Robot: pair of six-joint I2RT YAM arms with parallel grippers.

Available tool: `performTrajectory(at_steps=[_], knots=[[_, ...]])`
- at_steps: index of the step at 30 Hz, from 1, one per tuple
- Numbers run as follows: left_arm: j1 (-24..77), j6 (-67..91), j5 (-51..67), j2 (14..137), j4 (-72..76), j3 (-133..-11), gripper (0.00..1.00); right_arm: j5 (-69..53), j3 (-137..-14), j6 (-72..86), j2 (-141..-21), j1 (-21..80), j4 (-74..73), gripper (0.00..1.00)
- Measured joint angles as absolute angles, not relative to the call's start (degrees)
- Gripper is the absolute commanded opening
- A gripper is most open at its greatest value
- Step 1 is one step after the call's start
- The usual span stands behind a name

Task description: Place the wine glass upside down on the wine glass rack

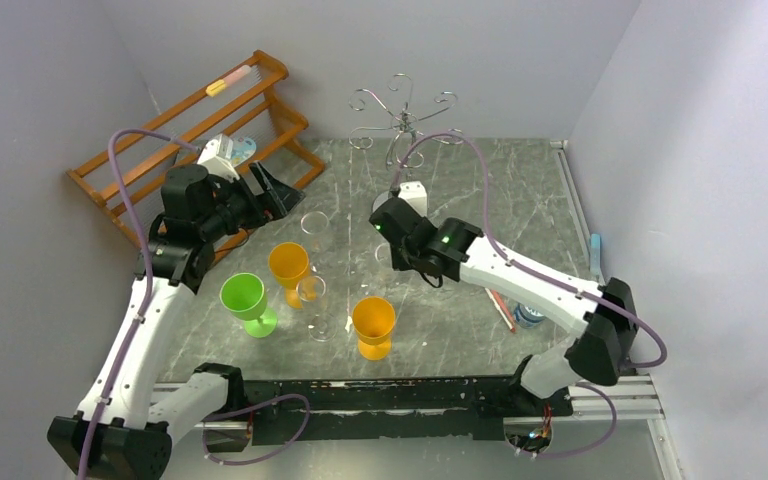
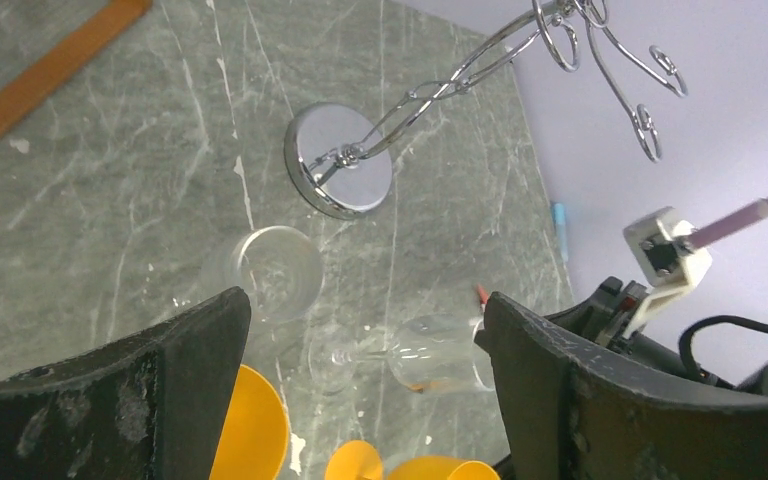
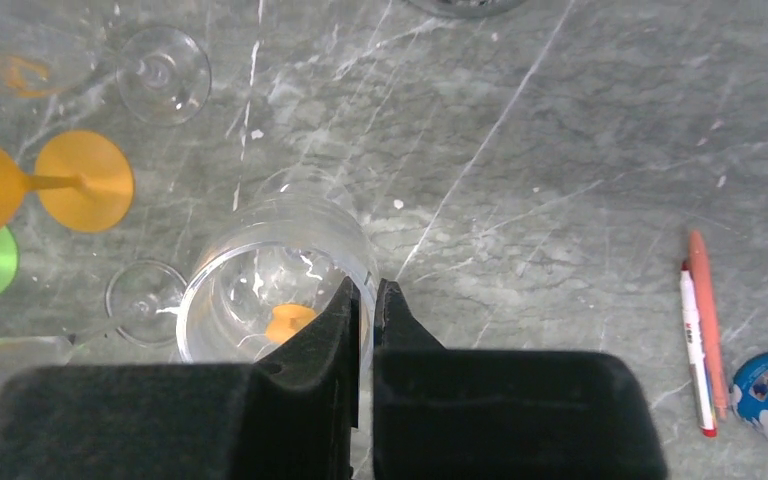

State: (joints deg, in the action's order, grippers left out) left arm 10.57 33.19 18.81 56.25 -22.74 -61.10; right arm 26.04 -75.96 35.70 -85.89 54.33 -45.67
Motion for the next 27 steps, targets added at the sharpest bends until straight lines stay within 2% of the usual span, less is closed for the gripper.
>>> performTrajectory(at_steps=[4, 9, 16, 21, 27], knots=[[10.57, 36.97, 19.51, 57.36, -23.59, -62.08, 0.91, 28.6, -75.66, 34.74, -81.69, 54.35, -45.39, 0.0], [10.57, 42.76, 20.05, 57.56, -23.57, -62.48, 0.94, 31.57, -70.5, 32.69, -70.15, 54.35, -39.57, 0.0], [10.59, 53.47, 19.27, 56.29, -23.59, -62.57, 0.96, 30.41, -58.63, 29.63, -54.78, 54.35, -21.17, 0.0], [10.61, 62.04, 16.03, 53.32, -25.69, -62.89, 0.97, 27.68, -54.89, 28.47, -53.04, 54.35, -8.14, 0.0], [10.61, 69.04, 12.27, 50.09, -29.32, -64.25, 0.97, 23.4, -55.2, 27.75, -57.74, 54.35, 5.3, 0.0]])
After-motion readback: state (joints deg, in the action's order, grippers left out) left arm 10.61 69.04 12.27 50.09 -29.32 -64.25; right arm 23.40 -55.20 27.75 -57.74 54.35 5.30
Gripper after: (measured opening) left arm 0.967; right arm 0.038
